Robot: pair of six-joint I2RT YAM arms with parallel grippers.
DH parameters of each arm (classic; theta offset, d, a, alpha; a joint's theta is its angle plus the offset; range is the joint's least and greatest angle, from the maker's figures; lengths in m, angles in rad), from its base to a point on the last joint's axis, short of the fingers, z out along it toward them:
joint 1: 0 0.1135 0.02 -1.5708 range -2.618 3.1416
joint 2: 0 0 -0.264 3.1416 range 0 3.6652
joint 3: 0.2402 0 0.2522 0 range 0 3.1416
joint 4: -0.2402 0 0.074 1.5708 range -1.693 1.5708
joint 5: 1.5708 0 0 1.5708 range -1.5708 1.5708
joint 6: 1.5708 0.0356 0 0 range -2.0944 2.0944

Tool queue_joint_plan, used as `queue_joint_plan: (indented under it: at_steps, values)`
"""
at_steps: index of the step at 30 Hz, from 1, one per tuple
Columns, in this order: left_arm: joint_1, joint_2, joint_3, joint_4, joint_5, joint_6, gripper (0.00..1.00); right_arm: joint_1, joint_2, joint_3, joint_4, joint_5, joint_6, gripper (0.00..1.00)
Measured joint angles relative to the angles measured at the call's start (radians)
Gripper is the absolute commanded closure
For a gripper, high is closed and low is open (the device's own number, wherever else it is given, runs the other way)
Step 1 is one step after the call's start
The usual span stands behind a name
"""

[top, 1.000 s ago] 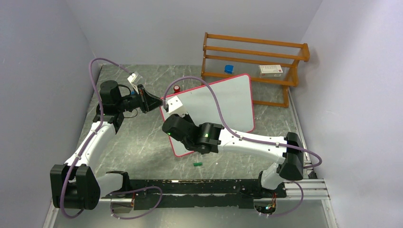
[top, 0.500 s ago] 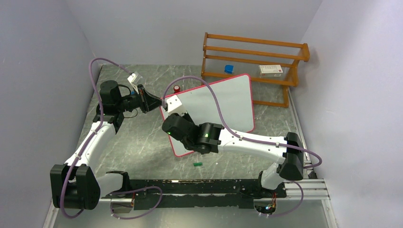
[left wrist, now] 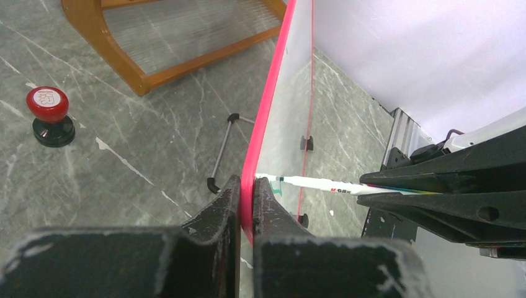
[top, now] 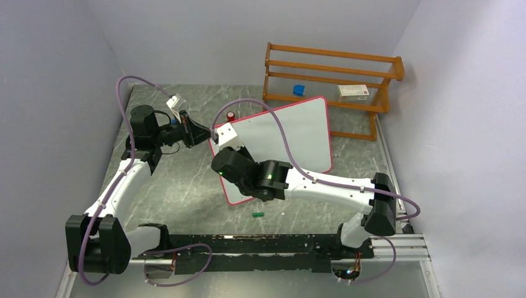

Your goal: Write a sentence on the whiteboard

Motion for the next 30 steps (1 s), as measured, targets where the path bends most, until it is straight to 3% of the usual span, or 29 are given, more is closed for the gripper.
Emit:
queue_joint_plan:
  at_steps: [30]
  values:
    - [0.0,0.0,0.0,0.003,0.007,0.0,0.95,-0.018,0.002,0.028,0.049,0.031,-0.053,1.0]
